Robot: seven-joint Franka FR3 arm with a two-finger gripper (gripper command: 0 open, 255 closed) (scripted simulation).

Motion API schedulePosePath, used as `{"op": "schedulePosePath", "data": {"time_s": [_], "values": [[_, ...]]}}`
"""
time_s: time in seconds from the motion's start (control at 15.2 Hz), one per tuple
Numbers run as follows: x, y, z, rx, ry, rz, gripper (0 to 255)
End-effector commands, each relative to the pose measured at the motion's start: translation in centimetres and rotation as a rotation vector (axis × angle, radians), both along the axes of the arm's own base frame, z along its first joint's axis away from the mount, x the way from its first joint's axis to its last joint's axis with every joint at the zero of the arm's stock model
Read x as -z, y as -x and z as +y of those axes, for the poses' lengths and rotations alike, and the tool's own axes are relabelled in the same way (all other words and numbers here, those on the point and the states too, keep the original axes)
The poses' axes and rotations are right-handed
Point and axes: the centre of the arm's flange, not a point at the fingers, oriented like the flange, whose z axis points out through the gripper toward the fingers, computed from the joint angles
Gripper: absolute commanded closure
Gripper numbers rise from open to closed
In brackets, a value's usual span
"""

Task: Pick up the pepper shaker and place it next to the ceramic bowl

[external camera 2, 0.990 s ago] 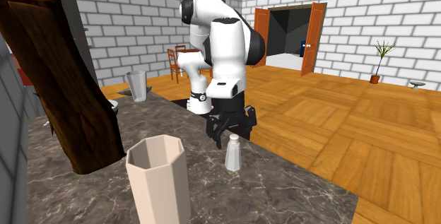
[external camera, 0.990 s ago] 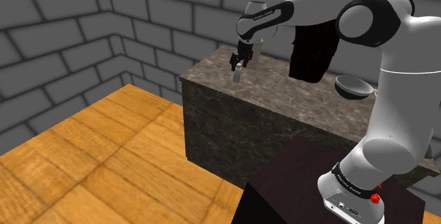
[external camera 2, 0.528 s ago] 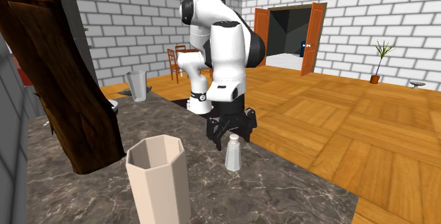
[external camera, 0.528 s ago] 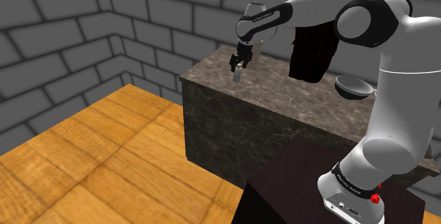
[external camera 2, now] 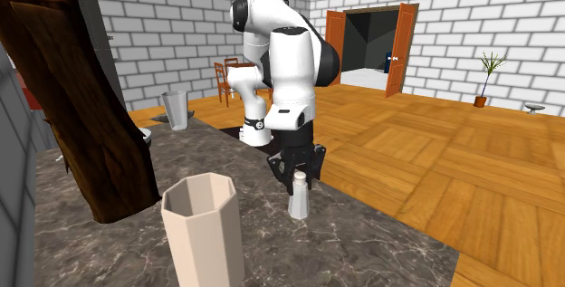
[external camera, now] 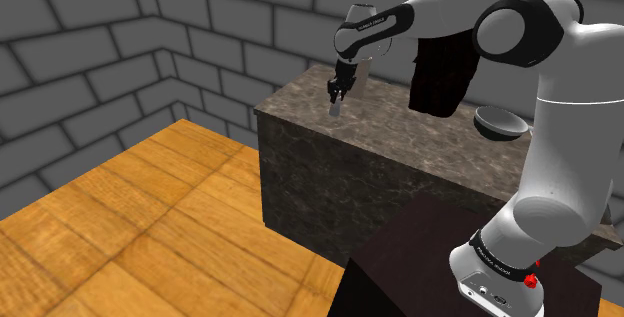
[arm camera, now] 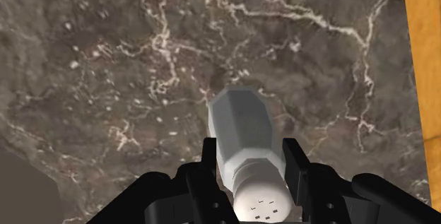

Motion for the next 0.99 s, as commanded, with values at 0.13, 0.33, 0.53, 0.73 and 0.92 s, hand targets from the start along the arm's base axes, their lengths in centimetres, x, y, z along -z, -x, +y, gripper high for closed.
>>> {"op": "schedulePosePath", "data": {"time_s": [0.13, 0.33, 0.53, 0.73, 0.92], "values": [[0.0, 0.0, 0.0, 0.0, 0.0, 0.0, 255], [-1.6, 0.0, 0.0, 0.0, 0.0, 0.0, 255], [-3.1, 0.0, 0.0, 0.0, 0.0, 0.0, 255], [-4.7, 0.0, 0.0, 0.0, 0.0, 0.0, 255], [-6.3, 0.0, 0.0, 0.0, 0.0, 0.0, 255]]}}
